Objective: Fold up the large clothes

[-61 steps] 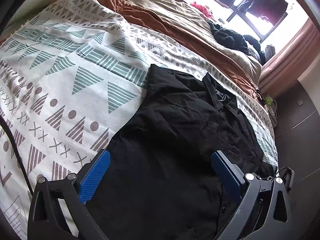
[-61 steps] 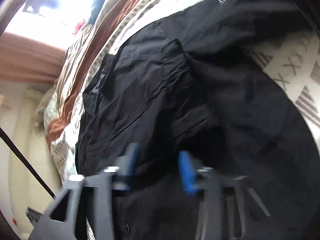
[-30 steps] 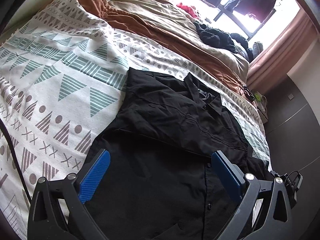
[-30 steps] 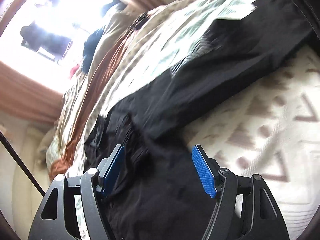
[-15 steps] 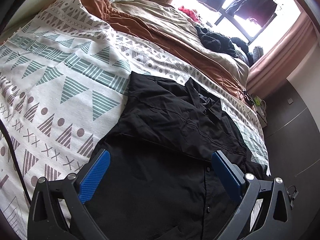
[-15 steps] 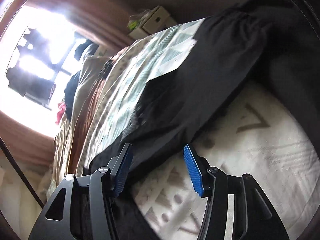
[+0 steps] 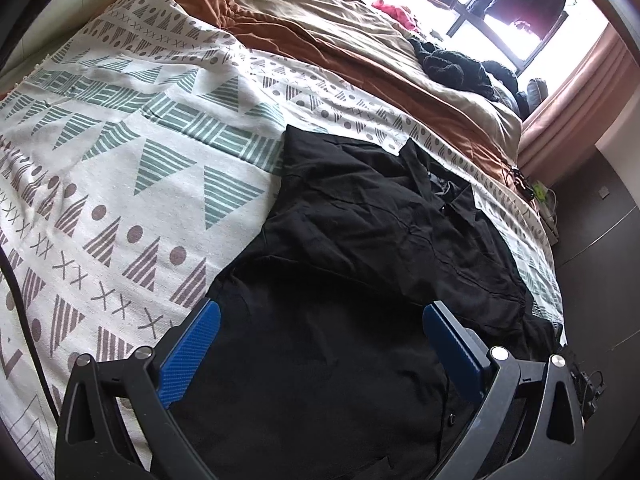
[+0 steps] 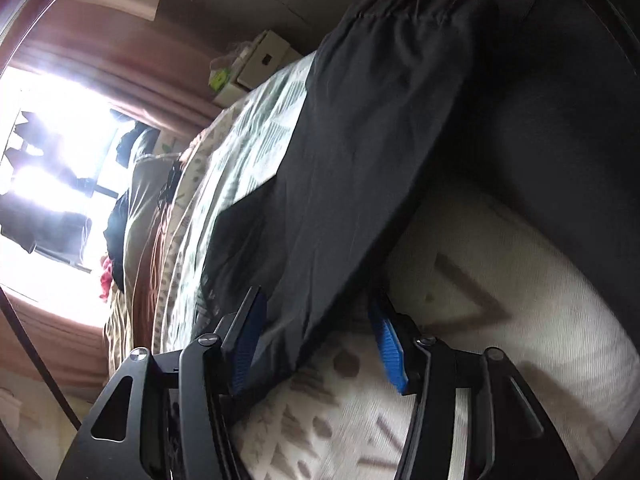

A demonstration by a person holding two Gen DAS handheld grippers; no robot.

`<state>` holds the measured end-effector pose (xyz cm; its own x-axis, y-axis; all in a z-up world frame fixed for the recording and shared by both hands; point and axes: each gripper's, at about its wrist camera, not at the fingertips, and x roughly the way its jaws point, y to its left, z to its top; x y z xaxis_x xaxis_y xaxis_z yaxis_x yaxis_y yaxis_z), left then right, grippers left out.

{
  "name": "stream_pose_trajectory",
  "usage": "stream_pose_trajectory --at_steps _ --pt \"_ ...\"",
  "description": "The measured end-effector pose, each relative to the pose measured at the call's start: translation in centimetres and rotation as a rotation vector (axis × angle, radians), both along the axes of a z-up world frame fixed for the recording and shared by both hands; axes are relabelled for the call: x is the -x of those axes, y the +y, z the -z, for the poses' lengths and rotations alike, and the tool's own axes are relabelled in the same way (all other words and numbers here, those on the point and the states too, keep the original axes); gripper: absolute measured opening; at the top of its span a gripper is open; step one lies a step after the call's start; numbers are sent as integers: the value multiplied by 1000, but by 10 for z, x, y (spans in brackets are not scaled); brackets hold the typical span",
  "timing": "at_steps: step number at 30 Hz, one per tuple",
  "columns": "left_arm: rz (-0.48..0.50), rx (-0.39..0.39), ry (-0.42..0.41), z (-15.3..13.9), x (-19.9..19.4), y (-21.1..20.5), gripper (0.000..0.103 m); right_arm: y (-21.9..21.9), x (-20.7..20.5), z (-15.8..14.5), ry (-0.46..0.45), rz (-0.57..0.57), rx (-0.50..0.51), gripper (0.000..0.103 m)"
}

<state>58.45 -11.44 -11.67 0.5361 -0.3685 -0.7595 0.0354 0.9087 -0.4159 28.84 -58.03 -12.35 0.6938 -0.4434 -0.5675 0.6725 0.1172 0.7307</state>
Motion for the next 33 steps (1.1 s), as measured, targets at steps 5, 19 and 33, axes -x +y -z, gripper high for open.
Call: stream_pose_trajectory --at_steps 5,19,33 --pt "15 -18 4 2 1 -4 103 3 -8 -4 -20 -46 61 9" --pt "-2 53 -22 -13 7 6 103 71 -23 -96 -165 -187 306 0" --pt "-9 145 -67 -36 16 24 103 184 -65 -154 -269 -464 426 0"
